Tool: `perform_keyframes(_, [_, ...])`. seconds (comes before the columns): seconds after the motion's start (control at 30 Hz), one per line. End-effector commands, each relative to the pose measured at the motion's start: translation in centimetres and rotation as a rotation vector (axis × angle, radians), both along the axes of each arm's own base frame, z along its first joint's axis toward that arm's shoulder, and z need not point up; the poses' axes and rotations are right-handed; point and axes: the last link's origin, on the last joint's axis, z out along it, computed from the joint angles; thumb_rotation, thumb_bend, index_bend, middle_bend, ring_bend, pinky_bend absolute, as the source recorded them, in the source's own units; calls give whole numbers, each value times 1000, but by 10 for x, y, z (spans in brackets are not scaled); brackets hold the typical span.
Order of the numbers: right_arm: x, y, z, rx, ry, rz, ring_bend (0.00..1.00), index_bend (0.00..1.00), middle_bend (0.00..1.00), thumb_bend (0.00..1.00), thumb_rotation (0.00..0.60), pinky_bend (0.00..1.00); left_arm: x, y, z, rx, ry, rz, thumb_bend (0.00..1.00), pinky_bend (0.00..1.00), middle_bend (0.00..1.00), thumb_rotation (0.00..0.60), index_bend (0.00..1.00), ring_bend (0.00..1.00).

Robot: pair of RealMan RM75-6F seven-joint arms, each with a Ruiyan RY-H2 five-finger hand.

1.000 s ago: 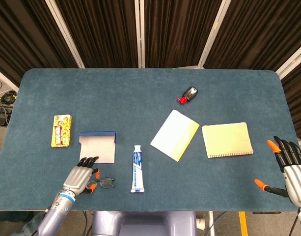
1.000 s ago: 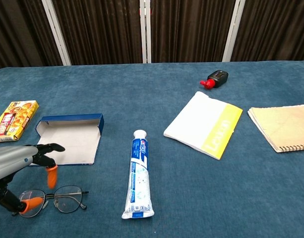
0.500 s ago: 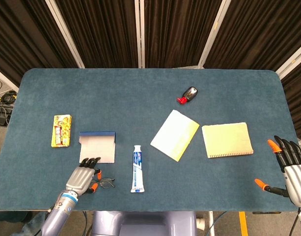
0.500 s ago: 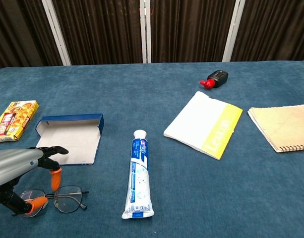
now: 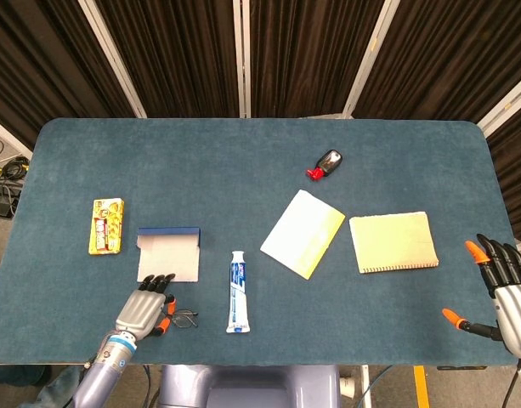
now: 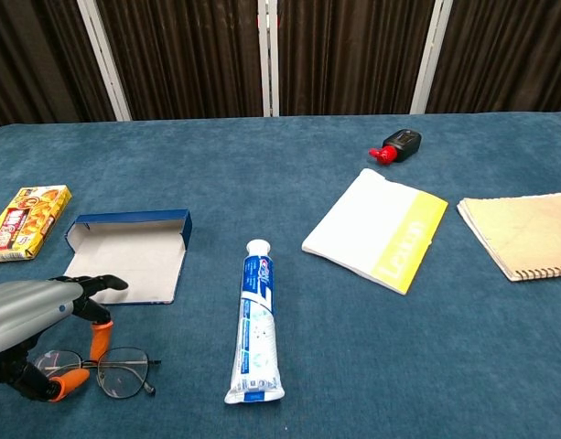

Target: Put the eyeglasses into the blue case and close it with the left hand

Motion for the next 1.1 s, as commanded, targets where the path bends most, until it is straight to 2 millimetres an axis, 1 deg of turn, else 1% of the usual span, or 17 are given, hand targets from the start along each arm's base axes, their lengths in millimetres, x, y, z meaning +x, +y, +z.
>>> perform_keyframes(0.03, [0, 0, 0, 0, 0, 1, 0, 0, 0, 0, 600, 0, 0, 0, 0, -2, 2, 1, 501, 0, 0, 600, 541, 0])
perform_keyframes(0.3, [0, 0, 0, -1, -1, 0, 0, 0, 0, 0, 600, 0, 0, 1, 3, 11, -2, -5, 505, 0, 0, 600, 573, 0])
perform_keyframes(0.5, [0, 0, 0, 0, -1, 1, 0, 0, 0, 0, 600, 0, 3, 6, 10, 39, -13, -25, 508, 0, 0, 600, 581, 0])
perform_keyframes(0.8, [0, 0, -2, 5, 7, -2, 0, 0, 0, 0, 600, 0, 11, 31, 29, 91, -62, -44, 513, 0, 0, 600, 598, 0])
perform_keyframes(0.9, [0, -1, -4, 8, 13, -3, 0, 0, 0, 0, 600, 0, 17, 48, 36, 127, -64, -67, 530, 0, 0, 600, 610, 0])
perform_keyframes(1.1, [-1, -3, -6, 12, 20, -10, 0, 0, 0, 0, 600, 0, 23, 75, 37, 145, -49, -74, 535, 0, 0, 600, 613, 0])
